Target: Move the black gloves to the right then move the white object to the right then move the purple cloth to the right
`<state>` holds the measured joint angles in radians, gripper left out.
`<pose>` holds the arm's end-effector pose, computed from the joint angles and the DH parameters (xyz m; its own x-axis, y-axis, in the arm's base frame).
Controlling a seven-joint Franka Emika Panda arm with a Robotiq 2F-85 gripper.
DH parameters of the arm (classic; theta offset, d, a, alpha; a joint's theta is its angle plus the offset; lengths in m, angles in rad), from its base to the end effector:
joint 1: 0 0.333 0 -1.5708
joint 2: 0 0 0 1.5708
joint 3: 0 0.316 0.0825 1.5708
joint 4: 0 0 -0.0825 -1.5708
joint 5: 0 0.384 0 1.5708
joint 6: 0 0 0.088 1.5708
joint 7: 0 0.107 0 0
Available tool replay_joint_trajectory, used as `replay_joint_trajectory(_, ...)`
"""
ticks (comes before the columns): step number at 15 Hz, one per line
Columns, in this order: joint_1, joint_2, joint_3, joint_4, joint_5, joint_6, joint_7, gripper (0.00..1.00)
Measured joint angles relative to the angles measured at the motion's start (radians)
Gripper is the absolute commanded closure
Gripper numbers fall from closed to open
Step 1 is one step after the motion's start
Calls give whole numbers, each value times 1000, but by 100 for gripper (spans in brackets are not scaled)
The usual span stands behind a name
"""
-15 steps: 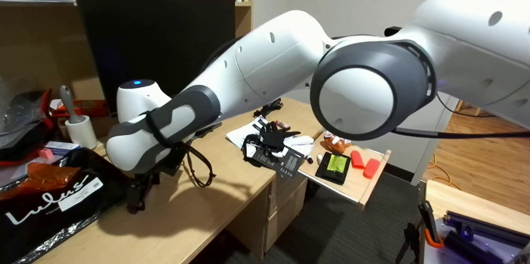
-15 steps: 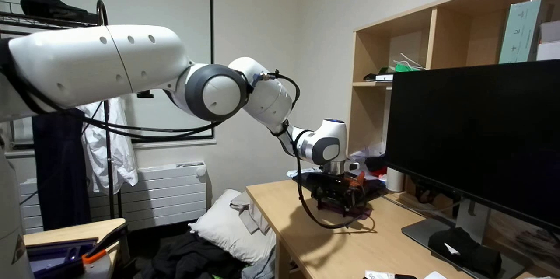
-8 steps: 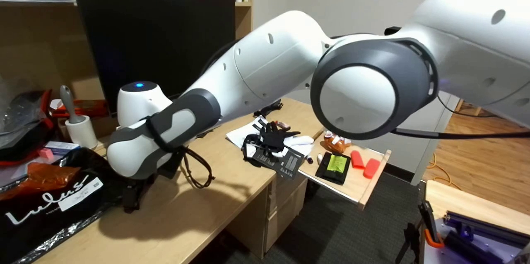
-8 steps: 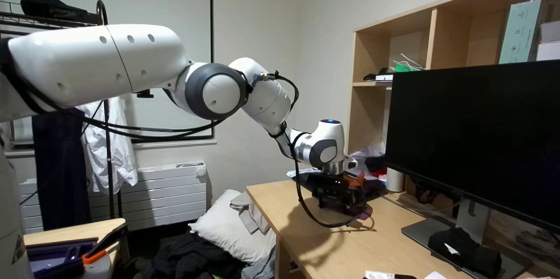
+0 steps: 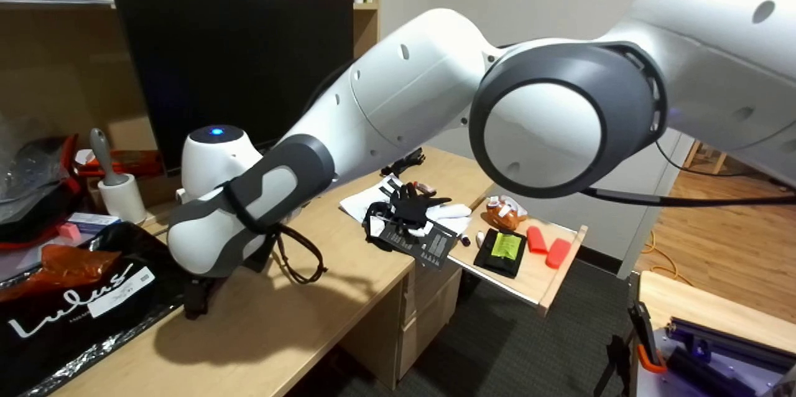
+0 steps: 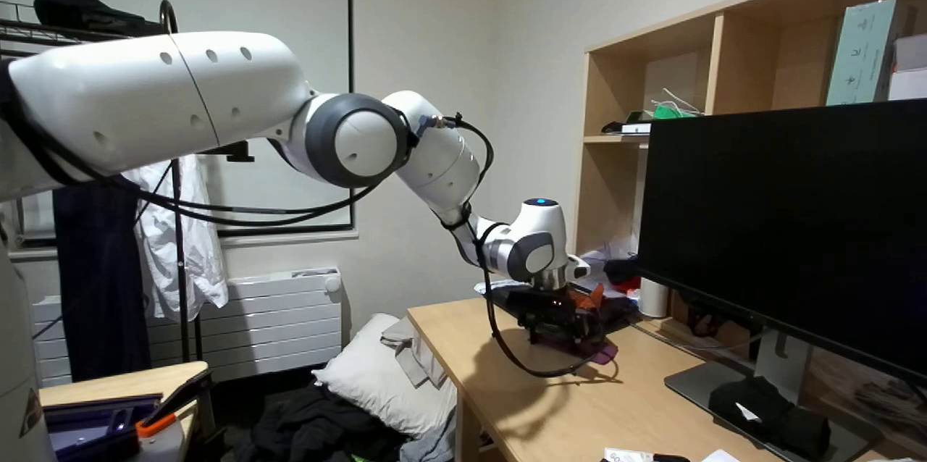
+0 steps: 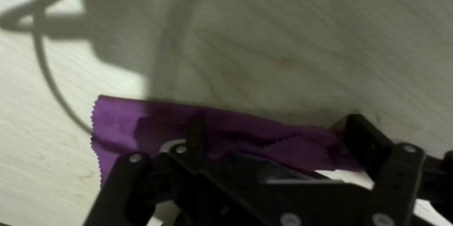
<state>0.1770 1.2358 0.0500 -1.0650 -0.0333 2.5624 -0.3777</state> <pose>0.7626 0.1619 0.0844 0.7991 0.5469 0.2496 0.5472 -0.8337 0.0750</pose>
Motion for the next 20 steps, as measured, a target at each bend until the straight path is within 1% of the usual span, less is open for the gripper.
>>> replay_joint_trajectory(5, 19, -43, -30, -102, -21, 130, -2, 0)
replay_joint_trajectory(6, 22, -54, -36, -125, -24, 147, -2, 8)
replay_joint_trajectory(7, 23, -63, -38, -142, -42, 154, -1, 27)
replay_joint_trajectory(9, 23, -73, -36, -159, -81, 156, 2, 39)
replay_joint_trajectory(10, 23, -75, -33, -161, -97, 155, 2, 47)
replay_joint_trajectory(16, 19, -78, -17, -172, -151, 155, 0, 86)
replay_joint_trajectory(17, 17, -79, -17, -172, -158, 155, 0, 90)
replay_joint_trajectory(18, 14, -80, -16, -172, -164, 155, -1, 94)
replay_joint_trajectory(19, 11, -81, -16, -172, -172, 155, -1, 63)
replay_joint_trajectory(20, 9, -82, -16, -172, -177, 155, -1, 93)
